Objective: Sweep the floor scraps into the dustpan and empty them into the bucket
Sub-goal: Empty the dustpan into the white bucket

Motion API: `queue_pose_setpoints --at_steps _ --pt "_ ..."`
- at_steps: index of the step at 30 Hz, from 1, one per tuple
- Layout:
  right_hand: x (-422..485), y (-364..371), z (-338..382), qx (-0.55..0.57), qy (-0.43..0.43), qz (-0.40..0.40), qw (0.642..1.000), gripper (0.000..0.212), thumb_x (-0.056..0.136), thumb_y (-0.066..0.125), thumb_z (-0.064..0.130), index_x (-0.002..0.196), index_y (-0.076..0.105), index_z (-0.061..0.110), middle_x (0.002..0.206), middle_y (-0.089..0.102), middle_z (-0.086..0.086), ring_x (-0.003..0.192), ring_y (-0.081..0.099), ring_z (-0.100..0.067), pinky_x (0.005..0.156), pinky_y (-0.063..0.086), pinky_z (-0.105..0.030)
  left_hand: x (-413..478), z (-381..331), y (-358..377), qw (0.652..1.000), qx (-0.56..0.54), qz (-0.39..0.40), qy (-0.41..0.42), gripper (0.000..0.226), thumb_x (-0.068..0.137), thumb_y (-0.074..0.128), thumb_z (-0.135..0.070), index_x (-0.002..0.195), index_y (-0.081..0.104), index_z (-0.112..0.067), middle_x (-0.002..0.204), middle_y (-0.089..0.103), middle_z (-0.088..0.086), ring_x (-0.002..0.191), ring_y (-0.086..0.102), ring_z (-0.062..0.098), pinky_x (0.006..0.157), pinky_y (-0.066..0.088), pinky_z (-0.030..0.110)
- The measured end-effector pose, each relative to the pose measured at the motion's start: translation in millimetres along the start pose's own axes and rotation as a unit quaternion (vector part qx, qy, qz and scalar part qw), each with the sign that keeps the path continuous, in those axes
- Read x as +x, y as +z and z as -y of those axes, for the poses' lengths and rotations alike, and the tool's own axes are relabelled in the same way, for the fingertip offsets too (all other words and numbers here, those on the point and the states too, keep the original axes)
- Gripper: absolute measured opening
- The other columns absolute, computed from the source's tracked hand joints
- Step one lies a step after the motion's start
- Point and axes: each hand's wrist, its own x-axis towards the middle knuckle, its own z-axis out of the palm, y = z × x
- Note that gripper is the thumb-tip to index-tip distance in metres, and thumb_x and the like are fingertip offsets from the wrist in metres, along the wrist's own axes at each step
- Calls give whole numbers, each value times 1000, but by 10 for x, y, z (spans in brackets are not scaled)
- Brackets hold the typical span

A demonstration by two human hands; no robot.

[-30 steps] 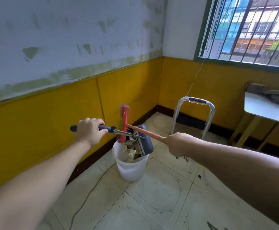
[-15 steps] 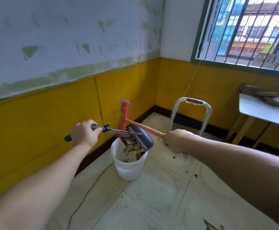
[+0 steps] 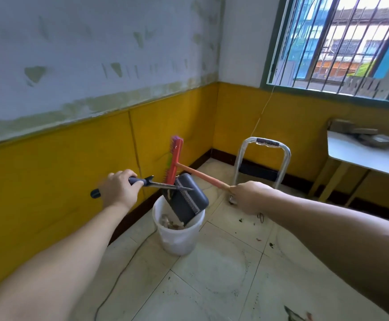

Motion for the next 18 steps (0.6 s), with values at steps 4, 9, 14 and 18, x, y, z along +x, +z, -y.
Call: queue_pose_setpoints --at_steps 4,9,14,18 --pt "-2 -18 -33 8 9 -10 1000 39 91 54 12 130 53 13 76 55 5 56 51 -7 45 41 -18 101 11 -34 1000 -4 -16 14 24 79 76 -26 87 71 -4 80 71 16 74 61 36 64 48 38" --pt "10 -81 -78 37 10 -29 999 43 93 53 16 136 49 16 76 56 5 55 52 -6 44 38 -17 133 -86 -10 999 -2 -8 43 25 79 76 -25 90 71 -4 81 71 15 76 61 36 67 46 38" --pt "-74 -110 -184 65 5 -24 998 39 93 54 16 132 51 15 78 57 5 57 53 -6 49 41 -17 88 -49 -6 999 -15 14 -28 24 83 73 -27 93 70 -5 87 71 16 81 60 36 65 47 36" --pt "-107 -104 -217 108 19 -27 994 36 91 55 17 127 56 18 85 62 3 60 58 -9 47 42 -18 157 -103 -56 1000 -8 16 -11 22 82 74 -28 91 70 -7 86 71 14 83 59 35 66 47 37"
